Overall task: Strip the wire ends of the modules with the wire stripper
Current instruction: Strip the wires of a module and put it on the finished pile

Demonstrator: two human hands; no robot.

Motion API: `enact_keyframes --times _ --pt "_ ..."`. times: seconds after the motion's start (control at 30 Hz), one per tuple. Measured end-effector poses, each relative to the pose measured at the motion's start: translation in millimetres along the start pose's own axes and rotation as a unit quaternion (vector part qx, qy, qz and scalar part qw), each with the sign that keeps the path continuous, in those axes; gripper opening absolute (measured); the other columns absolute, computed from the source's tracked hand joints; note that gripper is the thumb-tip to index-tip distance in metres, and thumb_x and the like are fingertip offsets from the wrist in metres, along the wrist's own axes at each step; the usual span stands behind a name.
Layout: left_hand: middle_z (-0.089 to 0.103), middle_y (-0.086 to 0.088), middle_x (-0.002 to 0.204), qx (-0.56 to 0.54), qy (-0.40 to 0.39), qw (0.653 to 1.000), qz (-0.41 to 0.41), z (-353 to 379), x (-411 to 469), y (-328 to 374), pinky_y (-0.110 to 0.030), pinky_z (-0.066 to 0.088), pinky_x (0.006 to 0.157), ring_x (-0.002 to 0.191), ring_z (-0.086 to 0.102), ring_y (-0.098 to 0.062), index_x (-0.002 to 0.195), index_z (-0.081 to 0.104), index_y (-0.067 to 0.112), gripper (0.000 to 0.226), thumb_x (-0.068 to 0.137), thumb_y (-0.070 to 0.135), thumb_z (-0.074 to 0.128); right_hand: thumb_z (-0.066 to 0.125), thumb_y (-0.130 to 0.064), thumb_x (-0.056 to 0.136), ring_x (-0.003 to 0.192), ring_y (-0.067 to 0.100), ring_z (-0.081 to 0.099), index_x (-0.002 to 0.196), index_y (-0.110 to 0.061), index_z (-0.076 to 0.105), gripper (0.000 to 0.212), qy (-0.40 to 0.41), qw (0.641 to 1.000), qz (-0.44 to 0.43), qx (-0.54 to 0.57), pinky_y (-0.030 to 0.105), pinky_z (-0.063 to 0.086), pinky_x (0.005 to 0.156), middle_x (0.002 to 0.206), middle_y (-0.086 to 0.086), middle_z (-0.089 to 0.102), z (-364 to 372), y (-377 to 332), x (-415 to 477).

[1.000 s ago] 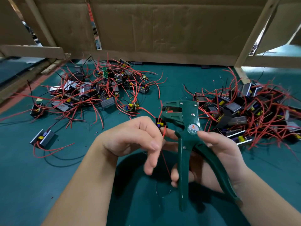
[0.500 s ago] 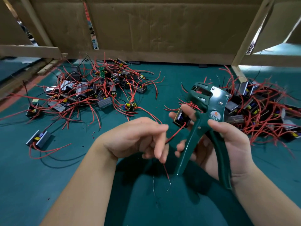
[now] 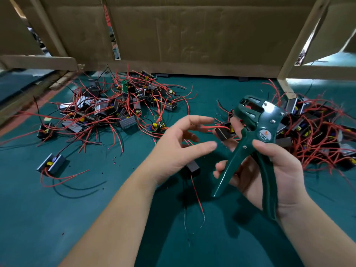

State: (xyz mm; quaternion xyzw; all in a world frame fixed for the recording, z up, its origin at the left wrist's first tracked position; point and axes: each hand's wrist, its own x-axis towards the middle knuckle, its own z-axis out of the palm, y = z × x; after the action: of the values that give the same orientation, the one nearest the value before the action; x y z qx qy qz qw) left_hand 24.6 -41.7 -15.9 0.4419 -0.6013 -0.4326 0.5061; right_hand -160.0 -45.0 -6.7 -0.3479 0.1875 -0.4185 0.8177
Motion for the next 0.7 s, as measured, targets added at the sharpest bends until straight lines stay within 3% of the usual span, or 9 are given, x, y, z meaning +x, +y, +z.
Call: enact_keyframes --times 0.13,0.23,0.37,0.47,0.53,0.63,0.7 --pt "0.059 0.006 0.083 -0.05 0.128 0.989 0.057 20.3 3.5 -2.4 -0.027 0.043 0.072 0.079 0.054 -0.013 0.076 0.075 0.03 0.014 0.065 0.024 0.082 0.079 -0.027 0.06 0.069 0.034 0.07 0.128 -0.03 0.059 0.071 -0.005 1.0 0.0 -0.02 0.044 0.057 0.068 0.105 0.007 0.071 1.1 5.1 -0.6" --pt "0.059 0.012 0.078 -0.049 0.15 0.986 0.063 26.4 3.7 -3.8 -0.016 0.043 0.053 0.07 0.056 -0.009 0.07 0.075 0.032 0.012 0.064 0.024 0.082 0.071 -0.023 0.067 0.069 0.036 0.069 0.13 -0.028 0.058 0.065 -0.001 1.0 -0.007 -0.03 0.046 0.056 0.068 0.096 0.006 0.072 3.0 10.2 0.0" --pt "0.068 0.01 0.072 -0.063 0.214 0.972 0.077 27.2 5.4 -3.7 -0.018 0.046 0.065 0.072 0.063 -0.004 0.066 0.074 0.03 0.011 0.069 0.022 0.08 0.081 -0.022 0.058 0.067 0.04 0.068 0.122 -0.012 0.054 0.07 0.007 0.999 0.017 -0.027 0.048 0.055 0.066 0.08 0.015 0.069 1.6 14.5 1.1" --pt "0.068 0.01 0.073 -0.154 0.245 0.957 0.031 22.9 8.1 1.0 -0.02 0.045 0.072 0.074 0.061 -0.003 0.065 0.071 0.027 0.008 0.071 0.033 0.073 0.084 -0.032 0.059 0.069 0.038 0.068 0.121 -0.02 0.064 0.067 -0.041 0.998 0.04 -0.037 0.048 0.055 0.069 0.102 0.014 0.07 3.4 11.6 -1.2" --pt "0.07 0.008 0.081 -0.248 0.245 0.937 -0.001 13.6 10.5 3.2 -0.025 0.046 0.075 0.081 0.062 -0.007 0.071 0.068 0.025 0.014 0.079 0.036 0.064 0.08 -0.033 0.065 0.071 0.035 0.068 0.13 -0.025 0.057 0.069 -0.088 0.994 0.061 -0.038 0.047 0.054 0.072 0.119 0.021 0.064 2.7 6.7 -3.8" --pt "0.072 0.01 0.084 -0.292 0.265 0.918 -0.043 -5.6 12.3 8.0 -0.032 0.05 0.072 0.09 0.067 -0.006 0.085 0.055 0.025 0.015 0.096 0.032 0.048 0.07 -0.029 0.08 0.078 0.037 0.066 0.14 -0.019 0.047 0.065 -0.147 0.986 0.075 -0.002 0.049 0.052 0.08 0.102 0.027 0.067 -3.9 -1.5 -7.4" --pt "0.067 0.01 0.069 -0.286 0.273 0.917 -0.049 -14.1 11.1 10.5 -0.034 0.053 0.068 0.079 0.067 -0.009 0.083 0.052 0.024 0.018 0.099 0.031 0.046 0.062 -0.023 0.087 0.084 0.039 0.063 0.144 -0.01 0.038 0.063 -0.166 0.981 0.087 0.04 0.051 0.05 0.086 0.096 0.029 0.063 -5.6 -8.7 -9.0"
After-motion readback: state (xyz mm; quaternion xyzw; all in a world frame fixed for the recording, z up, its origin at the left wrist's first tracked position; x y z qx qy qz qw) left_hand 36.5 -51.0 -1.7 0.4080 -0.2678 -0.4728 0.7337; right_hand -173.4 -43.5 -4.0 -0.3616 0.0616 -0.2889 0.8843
